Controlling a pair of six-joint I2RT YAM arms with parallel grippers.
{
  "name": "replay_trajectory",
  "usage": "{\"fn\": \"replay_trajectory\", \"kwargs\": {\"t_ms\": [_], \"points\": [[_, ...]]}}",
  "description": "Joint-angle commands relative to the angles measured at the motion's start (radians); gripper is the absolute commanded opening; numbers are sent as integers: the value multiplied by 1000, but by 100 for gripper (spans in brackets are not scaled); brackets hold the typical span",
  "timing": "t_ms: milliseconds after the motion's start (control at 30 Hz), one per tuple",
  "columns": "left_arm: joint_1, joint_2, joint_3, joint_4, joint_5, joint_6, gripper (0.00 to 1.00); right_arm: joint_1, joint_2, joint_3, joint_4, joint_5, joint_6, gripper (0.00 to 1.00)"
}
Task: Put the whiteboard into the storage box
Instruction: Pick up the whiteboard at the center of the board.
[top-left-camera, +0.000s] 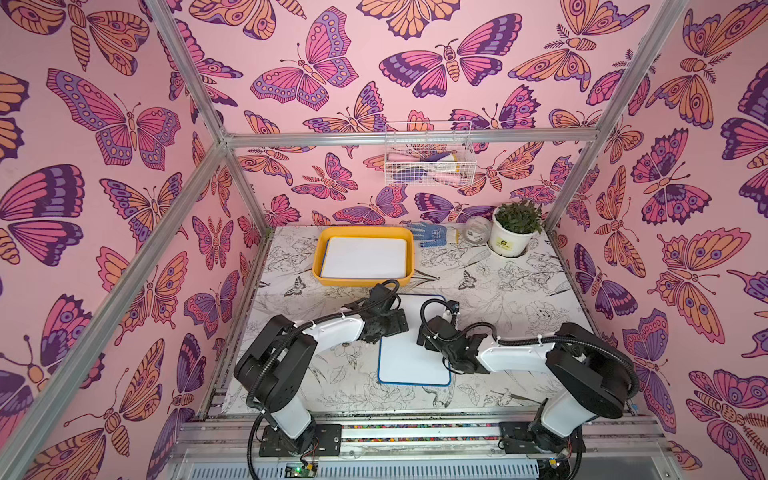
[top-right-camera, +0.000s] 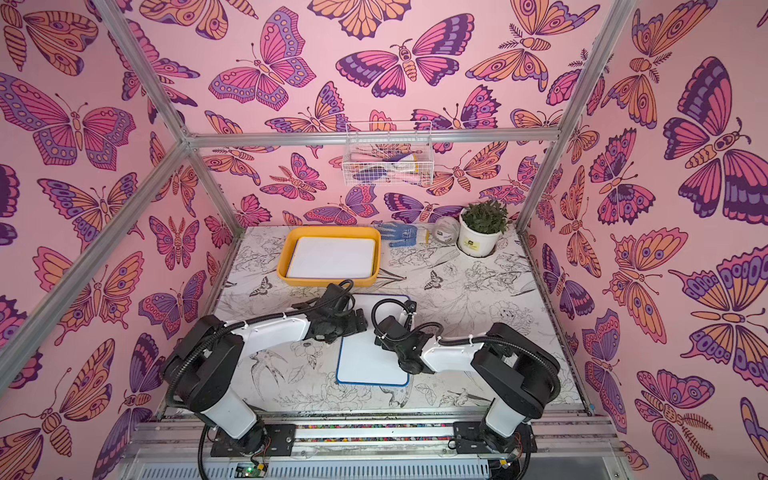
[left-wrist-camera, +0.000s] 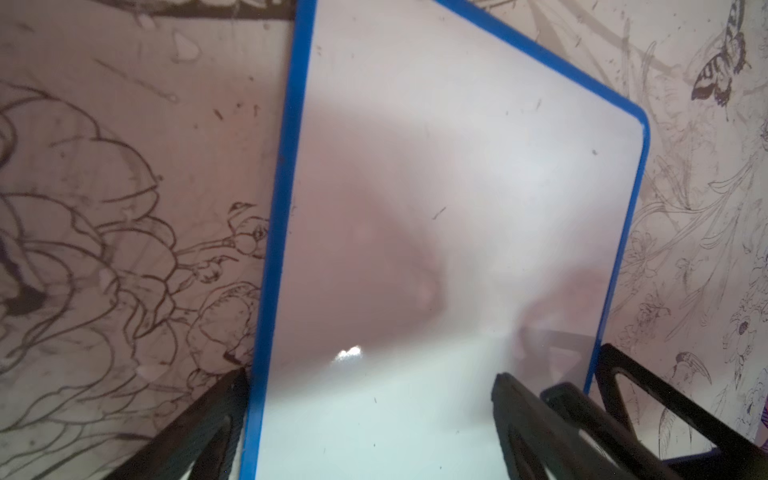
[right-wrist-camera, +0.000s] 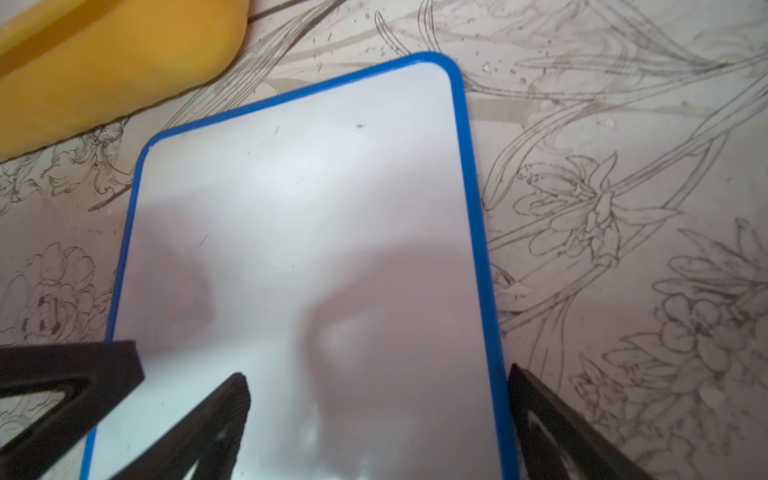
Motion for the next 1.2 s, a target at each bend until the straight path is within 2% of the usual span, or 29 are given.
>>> {"fn": "replay_trajectory", "kwargs": {"t_ms": [0, 200, 333, 533, 867, 1067, 1167], "points": [[-15, 83, -75, 41, 127, 0, 93, 18, 2, -32, -39, -340, 151, 98], [-18, 62, -100, 52, 121, 12, 92, -35, -97, -124, 129, -432, 299, 97], [-21, 53, -114, 55, 116, 16, 92, -67, -151, -174, 175, -463, 421, 97], [-25, 45, -124, 68, 110, 14, 91, -108, -226, -256, 243, -475, 607, 97], [-28, 33, -136, 77, 110, 7, 91, -125, -286, -378, 359, -433, 817, 97], [-30, 29, -144, 83, 110, -2, 91, -127, -276, -378, 396, -424, 810, 97], [-30, 29, -146, 86, 113, -6, 91, -129, -245, -397, 496, -427, 826, 97]]}}
